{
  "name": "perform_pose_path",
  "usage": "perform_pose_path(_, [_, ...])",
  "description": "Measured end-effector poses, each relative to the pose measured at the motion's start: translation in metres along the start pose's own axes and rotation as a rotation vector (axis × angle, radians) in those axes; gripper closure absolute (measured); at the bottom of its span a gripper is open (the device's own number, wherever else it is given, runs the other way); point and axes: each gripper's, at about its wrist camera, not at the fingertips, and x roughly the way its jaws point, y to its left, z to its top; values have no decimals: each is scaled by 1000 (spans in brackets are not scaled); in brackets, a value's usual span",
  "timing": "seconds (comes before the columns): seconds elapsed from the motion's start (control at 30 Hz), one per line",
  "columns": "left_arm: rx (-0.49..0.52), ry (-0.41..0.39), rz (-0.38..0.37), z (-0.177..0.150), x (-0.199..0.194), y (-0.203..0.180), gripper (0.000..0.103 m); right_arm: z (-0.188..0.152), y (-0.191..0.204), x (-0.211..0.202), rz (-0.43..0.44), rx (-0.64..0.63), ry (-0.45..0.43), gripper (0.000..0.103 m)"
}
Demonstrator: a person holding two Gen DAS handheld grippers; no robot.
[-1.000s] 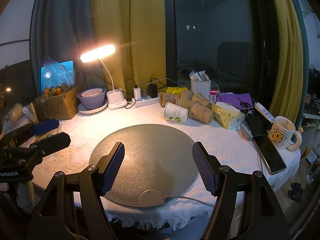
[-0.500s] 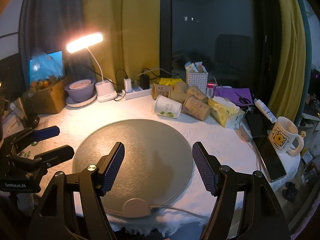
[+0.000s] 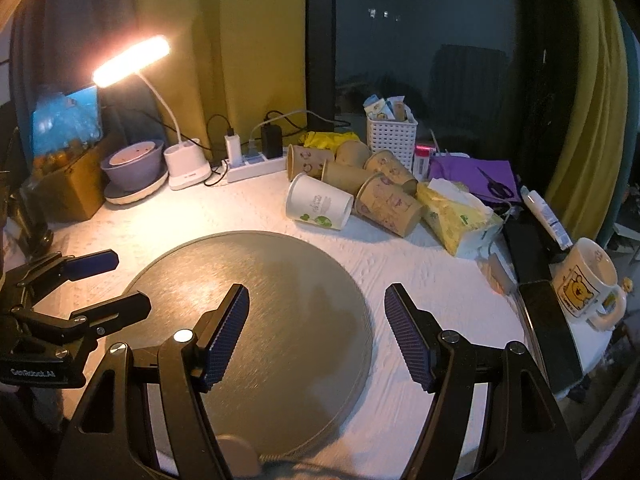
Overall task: Flip cup upright
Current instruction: 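Move the left tool toward the white leaf-print cup lying on its side, then grasp the white cup's rim with the left gripper and lift it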
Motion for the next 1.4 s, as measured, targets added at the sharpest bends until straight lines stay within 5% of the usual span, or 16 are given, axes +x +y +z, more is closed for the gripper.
perform_pose_path(0.93, [-60,155,-3,64,141,-11,19,42,-80,120,23,26,68,30])
perform_pose_path(1.4, [-263,230,-80,105,200,-5,19,75,-104,160,-6,8,52,30])
